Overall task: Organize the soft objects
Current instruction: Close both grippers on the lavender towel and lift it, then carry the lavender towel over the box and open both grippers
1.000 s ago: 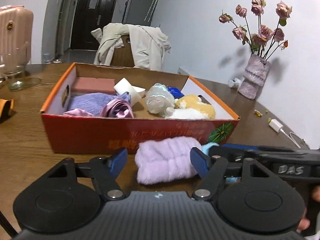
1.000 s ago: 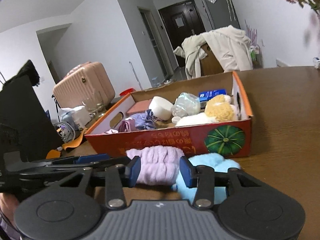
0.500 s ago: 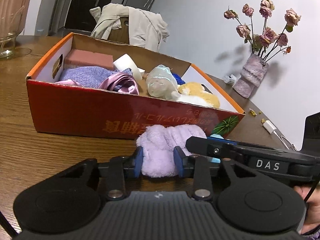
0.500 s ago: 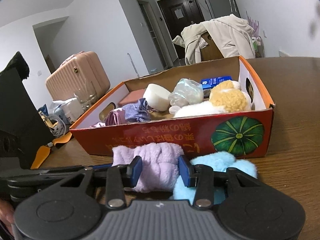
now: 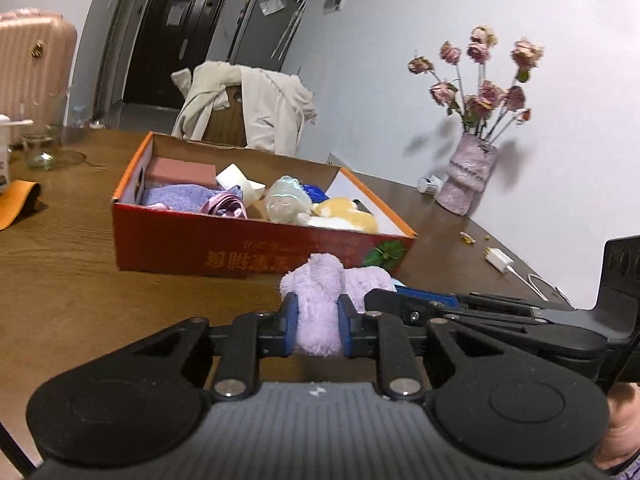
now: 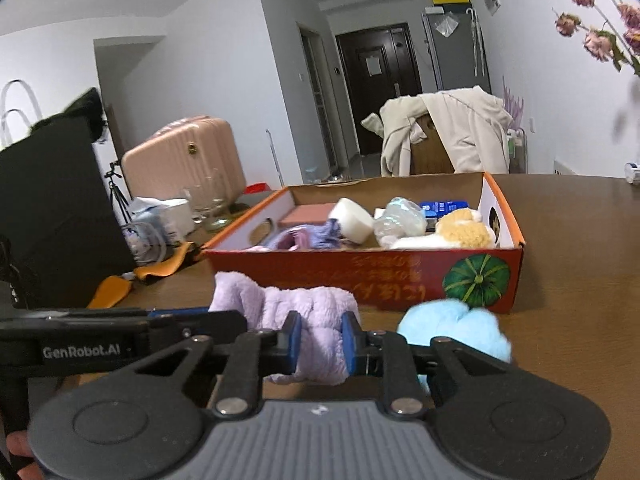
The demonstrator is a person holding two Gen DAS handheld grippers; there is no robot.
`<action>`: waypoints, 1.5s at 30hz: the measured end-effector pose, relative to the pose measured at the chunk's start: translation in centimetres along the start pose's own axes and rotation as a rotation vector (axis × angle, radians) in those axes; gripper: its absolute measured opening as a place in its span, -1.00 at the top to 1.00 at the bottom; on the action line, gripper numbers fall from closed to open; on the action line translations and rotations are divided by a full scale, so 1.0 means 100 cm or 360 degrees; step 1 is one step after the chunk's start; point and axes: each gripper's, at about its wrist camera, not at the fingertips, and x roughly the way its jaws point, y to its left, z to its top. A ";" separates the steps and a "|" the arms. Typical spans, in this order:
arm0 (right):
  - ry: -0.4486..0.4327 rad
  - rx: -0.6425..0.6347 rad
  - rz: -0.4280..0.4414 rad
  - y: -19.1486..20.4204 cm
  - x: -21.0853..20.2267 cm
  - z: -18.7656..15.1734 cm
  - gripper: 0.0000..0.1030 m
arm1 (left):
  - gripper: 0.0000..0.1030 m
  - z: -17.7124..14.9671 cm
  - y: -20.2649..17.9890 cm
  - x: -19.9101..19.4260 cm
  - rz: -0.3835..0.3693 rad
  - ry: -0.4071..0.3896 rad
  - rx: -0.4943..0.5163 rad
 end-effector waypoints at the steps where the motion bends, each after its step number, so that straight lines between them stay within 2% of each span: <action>1: -0.0008 0.0006 0.0003 0.004 -0.009 -0.003 0.59 | 0.59 -0.004 -0.004 -0.010 0.0004 -0.0006 0.0008; 8: -0.0068 -0.0002 0.0007 0.027 -0.060 -0.021 0.59 | 0.59 -0.023 -0.025 -0.055 -0.0004 -0.0054 0.0034; 15: -0.0141 -0.0009 0.0006 0.040 -0.095 -0.028 0.59 | 0.59 -0.030 -0.041 -0.084 -0.0028 -0.0117 0.0069; 20: -0.0174 -0.0003 0.0000 0.040 -0.103 -0.024 0.59 | 0.59 -0.023 -0.046 -0.085 -0.0039 -0.0140 0.0082; 24: -0.0194 -0.0036 -0.0011 0.032 -0.096 -0.007 0.59 | 0.59 -0.007 -0.045 -0.072 -0.0047 -0.0160 0.0090; 31: -0.0183 -0.0045 0.0010 0.002 -0.048 0.044 0.59 | 0.59 0.048 -0.024 -0.015 -0.0047 -0.0138 0.0049; 37: -0.0078 0.0005 0.0030 -0.031 0.031 0.084 0.59 | 0.59 0.084 0.011 0.059 0.0035 -0.0063 -0.0035; 41: 0.0028 0.0013 0.0013 -0.043 0.090 0.096 0.59 | 0.59 0.094 0.038 0.103 0.0102 0.0027 -0.0095; 45: 0.0162 0.0050 0.0007 -0.056 0.138 0.094 0.57 | 0.57 0.089 0.065 0.134 0.0144 0.0134 -0.0180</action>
